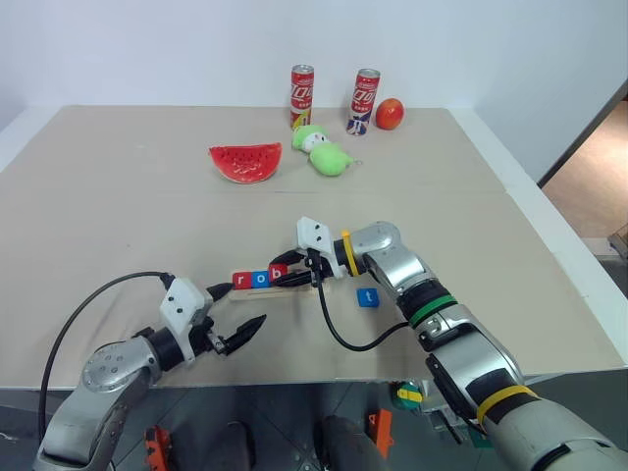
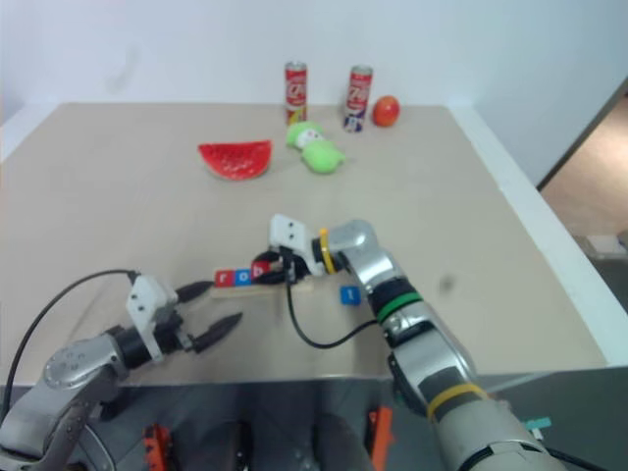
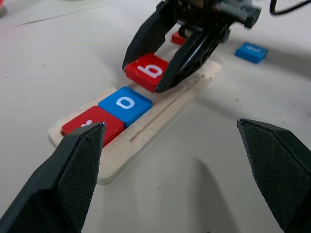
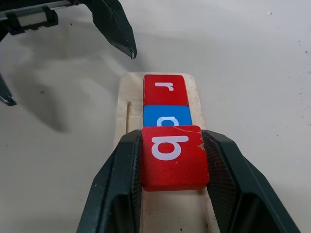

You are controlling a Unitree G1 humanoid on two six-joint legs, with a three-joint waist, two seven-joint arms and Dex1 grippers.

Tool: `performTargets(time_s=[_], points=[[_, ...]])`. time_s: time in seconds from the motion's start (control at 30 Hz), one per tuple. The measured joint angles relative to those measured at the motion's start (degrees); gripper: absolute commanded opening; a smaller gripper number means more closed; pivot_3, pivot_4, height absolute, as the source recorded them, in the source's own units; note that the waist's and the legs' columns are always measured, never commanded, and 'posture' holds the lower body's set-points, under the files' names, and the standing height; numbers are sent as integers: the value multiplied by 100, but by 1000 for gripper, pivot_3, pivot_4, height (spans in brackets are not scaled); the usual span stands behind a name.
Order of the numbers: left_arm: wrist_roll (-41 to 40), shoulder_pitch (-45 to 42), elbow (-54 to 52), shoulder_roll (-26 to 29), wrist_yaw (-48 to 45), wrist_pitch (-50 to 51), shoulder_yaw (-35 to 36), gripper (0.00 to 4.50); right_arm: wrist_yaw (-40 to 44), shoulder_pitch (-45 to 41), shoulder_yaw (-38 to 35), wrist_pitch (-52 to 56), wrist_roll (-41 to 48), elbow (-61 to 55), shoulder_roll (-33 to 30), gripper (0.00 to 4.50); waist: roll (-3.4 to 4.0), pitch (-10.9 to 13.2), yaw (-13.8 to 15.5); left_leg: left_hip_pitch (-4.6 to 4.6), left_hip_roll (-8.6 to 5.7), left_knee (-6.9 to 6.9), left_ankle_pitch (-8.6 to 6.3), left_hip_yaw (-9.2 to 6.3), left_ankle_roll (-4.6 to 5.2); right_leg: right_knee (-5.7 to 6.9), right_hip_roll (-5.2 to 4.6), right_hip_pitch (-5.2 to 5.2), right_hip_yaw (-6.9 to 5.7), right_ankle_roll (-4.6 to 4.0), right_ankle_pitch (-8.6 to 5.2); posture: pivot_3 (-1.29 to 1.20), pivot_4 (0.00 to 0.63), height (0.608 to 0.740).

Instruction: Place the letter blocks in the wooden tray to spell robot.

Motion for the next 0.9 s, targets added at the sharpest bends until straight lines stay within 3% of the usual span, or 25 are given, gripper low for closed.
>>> performTargets(time_s=[0.83, 0.87, 0.9], points=[[-94, 185, -308, 46, 210, 115, -4, 4500, 16, -336, -86, -589, -293, 977, 201, 1257, 0, 0, -7, 5, 1, -1, 1, 1, -1, 1, 1, 1, 1, -25, 14, 0, 150, 740], [-91, 191, -311, 48, 211, 115, -9, 4500, 16, -346, -88, -597, -296, 997, 201, 1757, 0, 0, -7, 5, 1, -1, 1, 1, -1, 1, 1, 2, 1, -25, 14, 0, 150, 740], [-90, 203, -320, 51, 213, 115, -15, 4500, 16, -355, -93, -623, -306, 1029, 202, 1757, 0, 0, -7, 5, 0, 0, 1, 2, -1, 1, 1, 2, 2, -25, 14, 0, 150, 740]])
